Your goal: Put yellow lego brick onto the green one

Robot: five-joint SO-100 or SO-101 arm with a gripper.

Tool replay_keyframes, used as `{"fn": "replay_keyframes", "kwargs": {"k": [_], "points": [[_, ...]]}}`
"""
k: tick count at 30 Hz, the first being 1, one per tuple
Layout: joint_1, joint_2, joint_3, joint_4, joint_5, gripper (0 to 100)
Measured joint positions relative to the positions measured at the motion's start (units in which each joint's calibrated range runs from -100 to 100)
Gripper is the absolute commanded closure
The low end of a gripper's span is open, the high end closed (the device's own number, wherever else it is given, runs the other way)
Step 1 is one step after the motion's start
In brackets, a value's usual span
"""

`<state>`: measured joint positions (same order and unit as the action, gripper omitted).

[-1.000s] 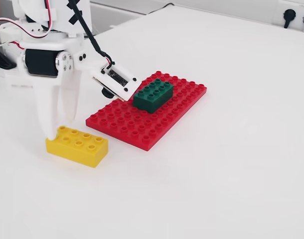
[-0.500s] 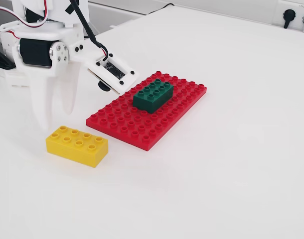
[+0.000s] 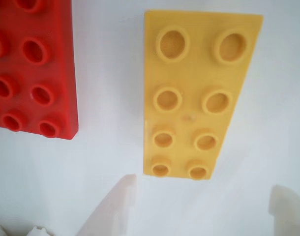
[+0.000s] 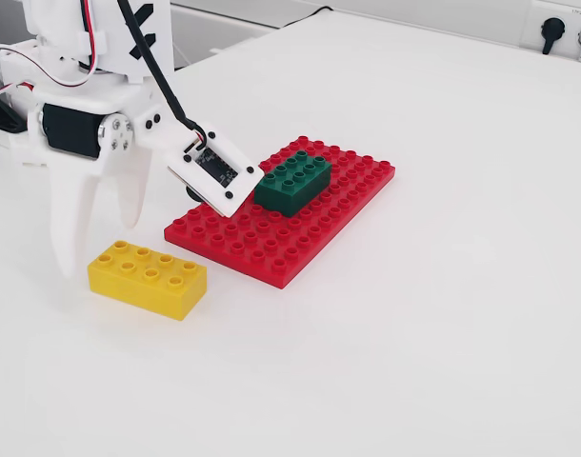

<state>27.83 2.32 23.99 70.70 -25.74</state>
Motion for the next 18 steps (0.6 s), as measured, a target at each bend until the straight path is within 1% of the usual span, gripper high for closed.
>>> {"fn": "replay_keyframes", "kwargs": {"k": [10,13,18], "points": [[0.0,0.8,0.3,-2.4,0.2,71],[-0.2,0.8,2.9,-3.9,0.3,71],[-3.2,0.8,10.6,-10.0,1.3,71]]}}
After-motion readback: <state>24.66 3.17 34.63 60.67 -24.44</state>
